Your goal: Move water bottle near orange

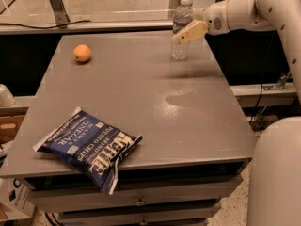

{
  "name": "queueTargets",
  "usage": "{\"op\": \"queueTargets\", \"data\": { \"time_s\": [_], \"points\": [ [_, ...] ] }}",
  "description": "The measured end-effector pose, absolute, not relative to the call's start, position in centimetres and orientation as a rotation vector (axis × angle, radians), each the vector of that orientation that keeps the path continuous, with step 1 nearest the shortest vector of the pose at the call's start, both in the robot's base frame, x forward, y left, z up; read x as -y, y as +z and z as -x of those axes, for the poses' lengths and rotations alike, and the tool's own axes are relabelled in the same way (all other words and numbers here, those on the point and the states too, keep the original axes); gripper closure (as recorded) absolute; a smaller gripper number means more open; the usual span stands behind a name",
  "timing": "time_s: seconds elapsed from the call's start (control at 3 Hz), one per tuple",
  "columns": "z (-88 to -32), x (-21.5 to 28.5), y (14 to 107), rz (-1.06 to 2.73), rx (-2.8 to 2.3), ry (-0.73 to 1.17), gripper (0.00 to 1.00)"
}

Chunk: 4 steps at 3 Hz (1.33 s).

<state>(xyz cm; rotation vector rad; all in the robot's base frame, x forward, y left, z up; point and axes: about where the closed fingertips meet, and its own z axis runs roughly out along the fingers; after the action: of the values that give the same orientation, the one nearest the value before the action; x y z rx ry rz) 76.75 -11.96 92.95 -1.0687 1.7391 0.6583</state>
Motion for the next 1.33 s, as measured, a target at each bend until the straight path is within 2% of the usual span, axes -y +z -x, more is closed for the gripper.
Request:
{"op": "queueTargets", "data": {
  "time_s": [1.0, 1.33],
  "points": [
    [-78.8, 11.7, 94.2, 1.032, -1.62, 0.65, 0.0],
    [-79.8, 11.4, 94.3, 1.046, -1.577, 0.642, 0.18]
  ]
}}
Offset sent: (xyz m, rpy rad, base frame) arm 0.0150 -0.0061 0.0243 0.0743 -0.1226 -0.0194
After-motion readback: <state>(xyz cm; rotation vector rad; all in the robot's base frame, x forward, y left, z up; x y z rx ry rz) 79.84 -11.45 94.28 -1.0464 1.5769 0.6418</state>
